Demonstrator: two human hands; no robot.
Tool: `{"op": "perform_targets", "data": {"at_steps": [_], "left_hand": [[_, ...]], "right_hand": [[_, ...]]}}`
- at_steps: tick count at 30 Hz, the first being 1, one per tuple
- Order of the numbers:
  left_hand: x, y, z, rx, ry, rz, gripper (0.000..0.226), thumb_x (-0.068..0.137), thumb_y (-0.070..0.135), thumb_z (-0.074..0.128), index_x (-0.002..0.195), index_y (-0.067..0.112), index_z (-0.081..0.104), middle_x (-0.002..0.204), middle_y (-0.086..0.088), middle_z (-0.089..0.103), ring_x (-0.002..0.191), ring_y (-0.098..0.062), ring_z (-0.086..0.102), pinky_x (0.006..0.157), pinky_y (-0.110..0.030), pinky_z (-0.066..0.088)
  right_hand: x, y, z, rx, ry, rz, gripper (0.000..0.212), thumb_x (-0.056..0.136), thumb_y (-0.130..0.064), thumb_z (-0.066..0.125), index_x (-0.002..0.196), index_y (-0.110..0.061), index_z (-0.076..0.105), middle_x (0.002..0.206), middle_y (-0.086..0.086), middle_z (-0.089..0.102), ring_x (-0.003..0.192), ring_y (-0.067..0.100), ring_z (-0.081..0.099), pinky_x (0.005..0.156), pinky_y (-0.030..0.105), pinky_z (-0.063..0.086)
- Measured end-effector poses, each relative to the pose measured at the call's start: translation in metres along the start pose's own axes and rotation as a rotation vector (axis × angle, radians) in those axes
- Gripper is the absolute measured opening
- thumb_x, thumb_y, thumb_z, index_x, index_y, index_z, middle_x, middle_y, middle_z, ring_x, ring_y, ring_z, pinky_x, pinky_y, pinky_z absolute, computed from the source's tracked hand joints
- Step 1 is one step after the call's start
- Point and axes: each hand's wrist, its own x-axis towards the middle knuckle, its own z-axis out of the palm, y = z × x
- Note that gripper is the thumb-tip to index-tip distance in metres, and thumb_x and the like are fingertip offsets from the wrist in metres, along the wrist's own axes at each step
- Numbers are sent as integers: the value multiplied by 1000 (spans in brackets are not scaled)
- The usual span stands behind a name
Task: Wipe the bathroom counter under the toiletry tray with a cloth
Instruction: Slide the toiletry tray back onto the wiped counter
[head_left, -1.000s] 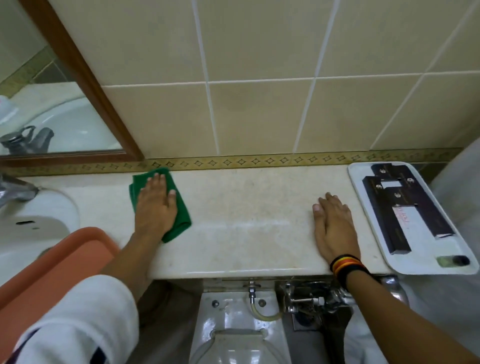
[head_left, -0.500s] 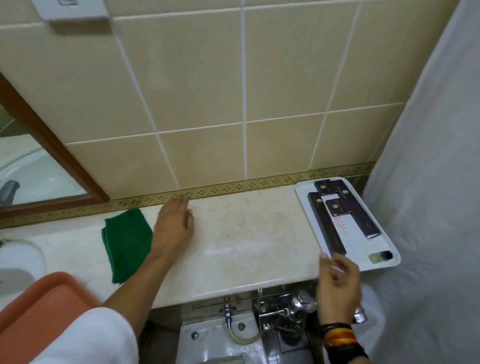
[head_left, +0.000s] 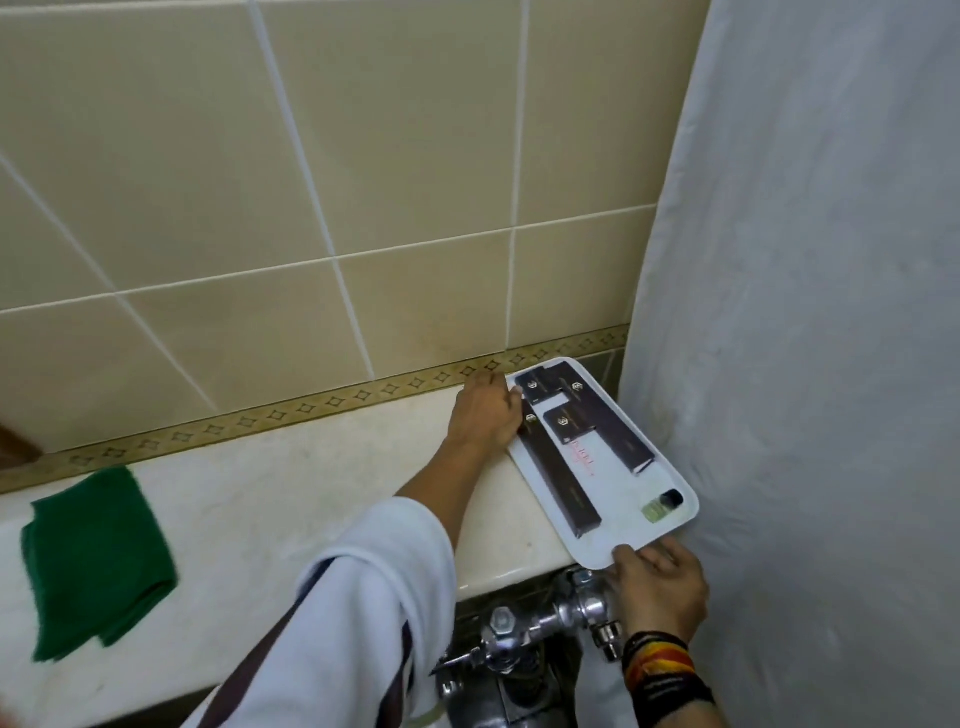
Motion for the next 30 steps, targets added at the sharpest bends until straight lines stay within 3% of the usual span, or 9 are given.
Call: {"op": "perform_targets", "data": {"at_steps": [3,6,11,14,18,21,25,27,30], "left_hand": [[7,12,8,16,-4,-73,53,108,40,33,135,3,59,143,-22,53,139,-37,41,115,-46,37],[-11,10,-5,-28,121,-150,52,106,37,33,117,2,70,134,-21,57,129,-36,46,109,-46,40],[-82,-62,-55,-144,299,-354,46,101,34,41,100,1,72,114,-23,66,107,-39,61,93,-44,52],[-125,-115,-84,-178,332,-497,44,99,35,44,89,2,71,101,-21,70,91,-37,65,80,-41,54],[-176,-168,-113,-219,340,-660,35,97,28,49,77,5,65,87,-15,70,73,-28,59,67,-33,42],[-201,-191,-120,-287,340,-724,35,97,26,50,83,2,70,82,-11,67,70,-26,56,66,-31,40],[-224,-217,-117,-352,321,-693,34,97,24,48,84,1,69,85,-14,70,78,-31,63,67,-35,48],[-235,-228,-126,-338,399,-625,34,100,23,48,85,2,70,86,-14,72,78,-31,66,71,-38,56],[-246,-263,-155,-332,619,-583,27,103,21,50,113,9,72,106,-7,71,89,-21,66,77,-33,55]], "right_hand": [[5,-1,-5,-9,4,-16,46,71,4,77,113,-8,66,91,9,74,81,25,69,90,40,57],[2,-11,-13,-54,-39,-55,30,75,4,73,95,-15,65,82,4,70,77,22,66,87,32,51],[-14,-30,-4,-251,-297,-193,30,78,7,67,96,-16,69,75,-11,67,78,22,67,86,33,52],[-26,-38,33,-436,-410,-280,24,77,2,67,97,-10,74,82,4,73,85,30,68,84,33,52],[-51,-43,98,-604,-549,-397,24,78,1,64,99,-2,75,95,19,75,87,35,66,83,36,53],[-66,-41,133,-710,-610,-468,29,79,3,60,103,-2,76,98,22,75,94,41,67,80,34,52],[-79,-27,146,-776,-568,-478,39,81,3,60,116,-4,73,113,22,73,105,43,65,91,39,50],[-84,-25,145,-825,-512,-538,44,80,0,63,123,-3,69,121,24,70,110,44,63,97,45,50],[-125,-24,152,-781,-434,-762,48,83,-11,68,131,-5,61,128,24,60,112,44,59,99,48,50]]}}
